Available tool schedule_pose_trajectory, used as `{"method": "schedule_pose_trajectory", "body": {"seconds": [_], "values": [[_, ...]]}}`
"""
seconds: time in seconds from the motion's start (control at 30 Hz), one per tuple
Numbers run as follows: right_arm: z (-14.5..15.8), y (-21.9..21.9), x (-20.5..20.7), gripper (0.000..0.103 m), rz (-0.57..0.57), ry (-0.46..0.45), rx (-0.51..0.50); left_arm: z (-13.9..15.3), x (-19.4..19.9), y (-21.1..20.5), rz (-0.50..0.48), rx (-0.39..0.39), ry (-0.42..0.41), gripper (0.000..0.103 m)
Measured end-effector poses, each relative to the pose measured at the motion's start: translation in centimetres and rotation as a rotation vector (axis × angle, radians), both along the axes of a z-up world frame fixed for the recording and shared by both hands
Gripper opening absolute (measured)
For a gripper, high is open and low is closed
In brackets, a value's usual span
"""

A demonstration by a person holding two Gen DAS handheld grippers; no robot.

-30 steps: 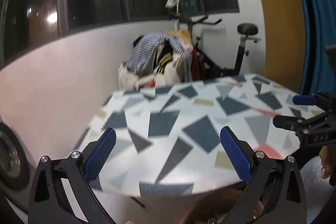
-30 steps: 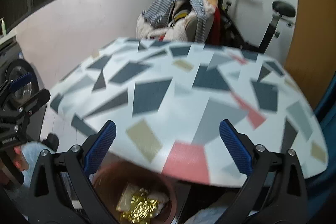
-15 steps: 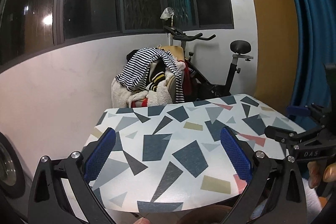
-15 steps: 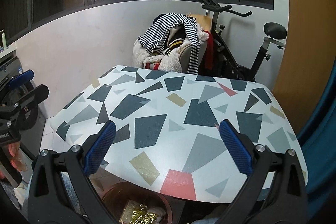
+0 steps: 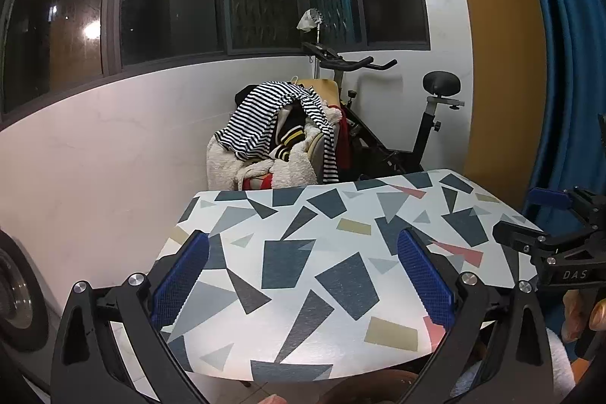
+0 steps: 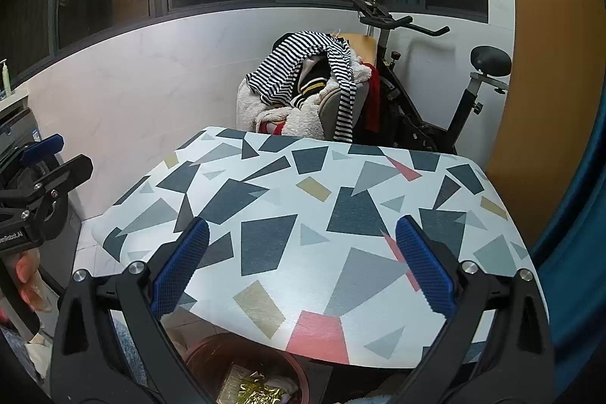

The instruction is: Collect trash

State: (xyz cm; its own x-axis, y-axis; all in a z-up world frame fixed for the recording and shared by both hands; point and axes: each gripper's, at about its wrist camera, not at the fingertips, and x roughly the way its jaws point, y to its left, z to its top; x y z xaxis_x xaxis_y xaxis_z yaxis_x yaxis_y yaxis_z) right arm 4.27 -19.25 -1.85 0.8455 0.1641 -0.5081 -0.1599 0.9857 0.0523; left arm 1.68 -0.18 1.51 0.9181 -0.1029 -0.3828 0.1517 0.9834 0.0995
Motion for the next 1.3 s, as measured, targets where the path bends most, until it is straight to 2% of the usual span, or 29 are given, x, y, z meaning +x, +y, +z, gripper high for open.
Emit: {"method": "schedule_pose_trajectory", "body": {"seconds": [1.3], "values": [[-0.6, -1.0, 0.3, 0.097, -0.009, 0.03, -0.078, -0.7, 0.2, -0.1, 0.044, 0.086, -0.008, 0.097]]}}
